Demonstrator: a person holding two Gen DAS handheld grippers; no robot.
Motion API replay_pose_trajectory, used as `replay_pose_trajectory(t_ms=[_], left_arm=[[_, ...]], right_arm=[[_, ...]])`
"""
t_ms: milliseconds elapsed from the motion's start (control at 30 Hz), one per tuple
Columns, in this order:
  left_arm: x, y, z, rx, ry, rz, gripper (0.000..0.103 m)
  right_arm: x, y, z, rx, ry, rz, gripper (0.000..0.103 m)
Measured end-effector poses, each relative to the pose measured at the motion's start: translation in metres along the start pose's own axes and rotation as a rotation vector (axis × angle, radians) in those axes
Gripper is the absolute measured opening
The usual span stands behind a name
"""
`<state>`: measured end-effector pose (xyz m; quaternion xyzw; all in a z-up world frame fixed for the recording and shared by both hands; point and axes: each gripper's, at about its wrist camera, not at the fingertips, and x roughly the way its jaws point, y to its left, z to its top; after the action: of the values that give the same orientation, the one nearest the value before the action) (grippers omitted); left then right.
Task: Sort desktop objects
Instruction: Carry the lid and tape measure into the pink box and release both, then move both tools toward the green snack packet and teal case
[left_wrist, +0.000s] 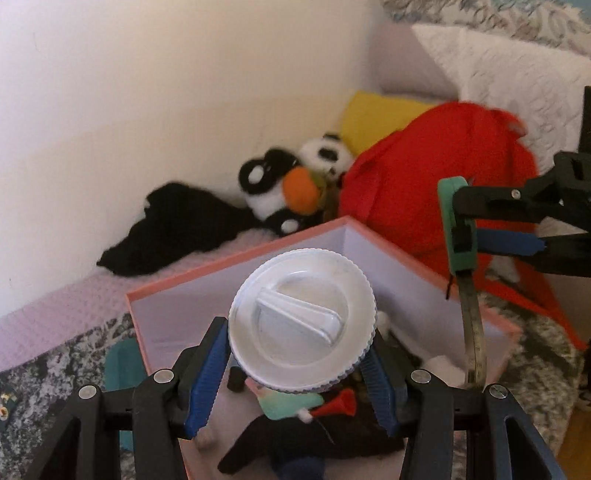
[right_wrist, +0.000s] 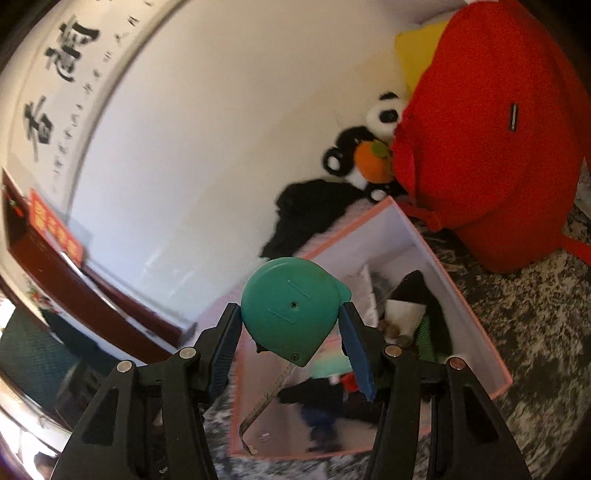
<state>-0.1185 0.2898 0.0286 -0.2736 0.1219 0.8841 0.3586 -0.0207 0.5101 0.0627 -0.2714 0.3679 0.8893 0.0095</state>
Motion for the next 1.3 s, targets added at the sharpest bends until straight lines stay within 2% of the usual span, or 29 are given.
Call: replay_pose_trajectory(t_ms=[100, 167, 233, 300, 467, 667, 767, 933, 1033, 1133, 1300], left_arm=[[0.028, 0.002, -0.003, 0.011, 0.063, 0.086, 0.059], [0.042, 0.005, -0.005, 0.004, 0.101, 0.135, 0.063], [0.045, 0.009, -0.008, -0.012, 0.106, 0.157, 0.071], [0.041, 0.012, -0.010, -0.023, 0.096, 0.155, 0.077], [0.018, 0.021, -0.011, -0.048, 0.077, 0.155, 0.078], [-0.040, 0.059, -0.031, -0.155, 0.049, 0.171, 0.083], [-0.074, 0.093, -0.056, -0.186, 0.047, 0.236, 0.084], [-0.127, 0.164, -0.111, -0.238, 0.069, 0.369, 0.087], [-0.149, 0.209, -0.144, -0.264, 0.092, 0.431, 0.087], [-0.160, 0.247, -0.164, -0.315, 0.093, 0.443, 0.087], [-0.161, 0.307, -0.188, -0.409, 0.099, 0.432, 0.087]], right_arm=[[0.033, -0.010, 0.000, -0.021, 0.048, -0.060, 0.058], [0.055, -0.014, -0.004, -0.046, 0.093, -0.144, 0.064], [0.068, -0.019, -0.008, -0.056, 0.107, -0.198, 0.080], [0.072, -0.021, -0.010, -0.061, 0.103, -0.202, 0.081], [0.069, -0.009, -0.016, -0.090, 0.097, -0.191, 0.081], [0.051, 0.057, -0.037, -0.214, 0.078, -0.139, 0.081], [0.049, 0.106, -0.059, -0.305, 0.095, -0.090, 0.083], [0.069, 0.175, -0.097, -0.401, 0.144, -0.008, 0.085], [0.098, 0.211, -0.118, -0.431, 0.176, 0.008, 0.085], [0.146, 0.236, -0.137, -0.454, 0.234, -0.040, 0.086], [0.251, 0.240, -0.167, -0.481, 0.345, -0.258, 0.086]])
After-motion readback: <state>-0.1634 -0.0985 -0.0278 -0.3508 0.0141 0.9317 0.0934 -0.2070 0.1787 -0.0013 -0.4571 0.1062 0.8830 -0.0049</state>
